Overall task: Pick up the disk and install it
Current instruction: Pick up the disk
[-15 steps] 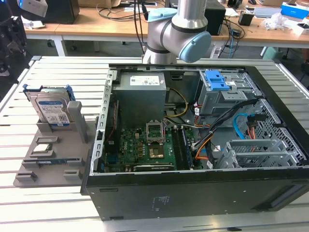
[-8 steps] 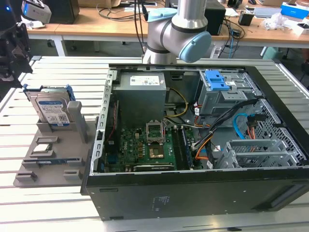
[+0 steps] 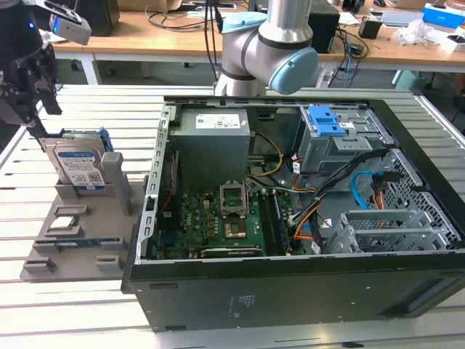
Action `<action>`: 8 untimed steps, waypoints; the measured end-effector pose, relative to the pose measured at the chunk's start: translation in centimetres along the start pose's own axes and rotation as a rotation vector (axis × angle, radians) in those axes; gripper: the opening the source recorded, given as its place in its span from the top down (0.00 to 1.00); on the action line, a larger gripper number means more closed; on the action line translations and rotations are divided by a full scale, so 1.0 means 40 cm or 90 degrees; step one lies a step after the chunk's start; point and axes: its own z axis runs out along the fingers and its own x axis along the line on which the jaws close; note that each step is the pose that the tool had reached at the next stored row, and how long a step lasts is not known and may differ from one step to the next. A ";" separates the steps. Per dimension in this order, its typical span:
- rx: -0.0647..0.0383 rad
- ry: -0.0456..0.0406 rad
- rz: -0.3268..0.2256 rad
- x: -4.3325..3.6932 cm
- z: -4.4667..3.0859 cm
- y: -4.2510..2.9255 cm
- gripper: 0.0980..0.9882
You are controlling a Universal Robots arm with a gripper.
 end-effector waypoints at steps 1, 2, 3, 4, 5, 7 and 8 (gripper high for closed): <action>0.000 0.0000 0.000 -0.002 0.006 -0.001 0.44; 0.000 -0.0001 0.000 -0.004 0.011 -0.002 0.44; 0.000 -0.0001 0.000 -0.006 0.016 -0.003 0.44; 0.000 -0.0001 0.000 -0.007 0.021 -0.004 0.44; 0.000 0.0000 0.000 -0.008 0.027 -0.005 0.44; 0.000 0.0000 0.000 -0.011 0.038 -0.007 0.44; 0.000 -0.0001 0.000 -0.011 0.043 -0.008 0.44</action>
